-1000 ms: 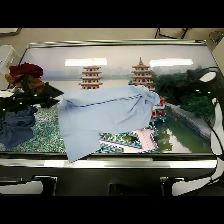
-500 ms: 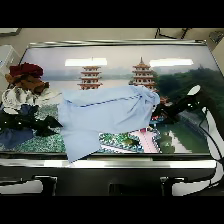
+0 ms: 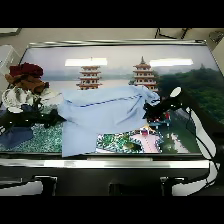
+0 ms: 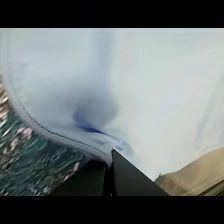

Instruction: Fold the clothes and pants, and hang the long-sleeved shirts on hangers.

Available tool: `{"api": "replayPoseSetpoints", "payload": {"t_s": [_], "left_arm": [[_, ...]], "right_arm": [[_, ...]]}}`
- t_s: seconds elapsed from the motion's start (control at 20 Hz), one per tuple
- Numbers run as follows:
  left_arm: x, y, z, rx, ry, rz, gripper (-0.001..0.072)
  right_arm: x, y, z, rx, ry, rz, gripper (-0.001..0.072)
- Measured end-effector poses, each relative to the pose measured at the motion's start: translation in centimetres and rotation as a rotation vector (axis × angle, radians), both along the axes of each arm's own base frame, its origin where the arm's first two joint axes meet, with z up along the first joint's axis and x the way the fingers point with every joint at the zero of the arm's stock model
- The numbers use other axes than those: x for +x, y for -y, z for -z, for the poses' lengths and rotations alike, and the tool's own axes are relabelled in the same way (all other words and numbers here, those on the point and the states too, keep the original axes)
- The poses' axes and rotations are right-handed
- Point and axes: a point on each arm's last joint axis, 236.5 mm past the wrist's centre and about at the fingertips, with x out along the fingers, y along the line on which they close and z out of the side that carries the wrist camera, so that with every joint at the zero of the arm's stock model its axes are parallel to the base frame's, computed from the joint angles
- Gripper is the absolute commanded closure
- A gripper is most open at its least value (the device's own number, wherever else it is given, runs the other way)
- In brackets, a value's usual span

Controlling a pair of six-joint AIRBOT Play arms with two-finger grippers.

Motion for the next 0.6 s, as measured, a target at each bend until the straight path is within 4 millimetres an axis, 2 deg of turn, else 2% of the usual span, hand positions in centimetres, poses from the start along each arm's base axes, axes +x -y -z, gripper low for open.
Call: {"api": "replayPoseSetpoints", "payload": {"t_s": [0.05,0.1,0.15,0.2,0.25,0.3,0.35,0.4,0.45,0.5,0.6], "left_arm": [[1.5,-0.2,-2.5,0.015,0.087,0.004,0.0687],[3.4,-0.5,-6.0,0.037,0.203,0.002,0.0687],[5.1,-0.9,-10.1,0.067,0.326,-0.008,0.0686],[6.6,-1.3,-15.8,0.101,0.48,-0.021,0.0686],[7.5,-1.6,-21.8,0.136,0.636,-0.043,0.0686],[7.5,-1.7,-29.1,0.17,0.815,-0.072,0.0686],[6.5,-1.7,-35.8,0.203,0.978,-0.103,0.0686],[4.3,-1.6,-42.5,0.241,1.144,-0.14,0.0686],[1.7,-1.3,-47.8,0.266,1.282,-0.175,0.0686],[-1.7,-0.8,-52.8,0.287,1.416,-0.209,0.0686],[-7.9,0.1,-58.9,0.313,1.6,-0.257,0.0686]], "right_arm": [[1.0,-0.1,-1.6,-0.001,0.055,-0.017,0.0668],[2.4,0.2,-3.9,-0.015,0.138,-0.042,0.0667],[4.1,0.7,-7.2,-0.047,0.252,-0.076,0.0667],[5.7,1.4,-11.2,-0.088,0.379,-0.107,0.0667],[7.2,2.2,-16.3,-0.144,0.53,-0.13,0.0667],[8.3,3.2,-22.5,-0.204,0.698,-0.133,0.0667],[8.5,3.9,-28.6,-0.254,0.858,-0.117,0.0666],[7.7,4.6,-34.7,-0.3,1.012,-0.092,0.0666],[6.0,5.1,-40.6,-0.335,1.159,-0.06,0.0666],[3.7,5.5,-45.7,-0.362,1.289,-0.031,0.0666],[-1.5,5.9,-53.1,-0.39,1.483,0.019,0.0666]]}}
